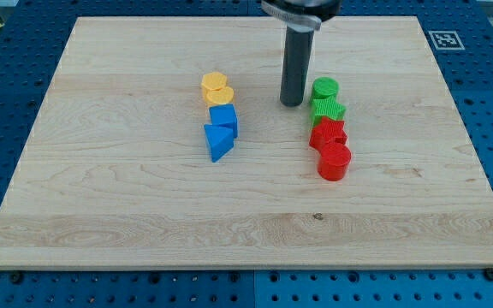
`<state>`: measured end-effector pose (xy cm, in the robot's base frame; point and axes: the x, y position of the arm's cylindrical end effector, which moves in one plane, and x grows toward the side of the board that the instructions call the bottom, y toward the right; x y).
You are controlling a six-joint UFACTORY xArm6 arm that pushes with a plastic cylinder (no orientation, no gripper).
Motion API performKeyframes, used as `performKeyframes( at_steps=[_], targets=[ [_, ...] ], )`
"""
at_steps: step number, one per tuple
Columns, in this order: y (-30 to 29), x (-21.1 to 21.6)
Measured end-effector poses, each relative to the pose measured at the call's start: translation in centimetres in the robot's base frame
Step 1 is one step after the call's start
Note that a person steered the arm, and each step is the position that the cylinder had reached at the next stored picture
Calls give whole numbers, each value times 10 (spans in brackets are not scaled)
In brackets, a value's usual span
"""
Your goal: Push the line of blocks up a bit
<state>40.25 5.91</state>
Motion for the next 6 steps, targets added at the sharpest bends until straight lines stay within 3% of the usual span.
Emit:
performKeyframes(
  at_steps=[2,3,6],
  targets=[
    [-19,110],
    [-36,120],
    [-82,76]
  ],
)
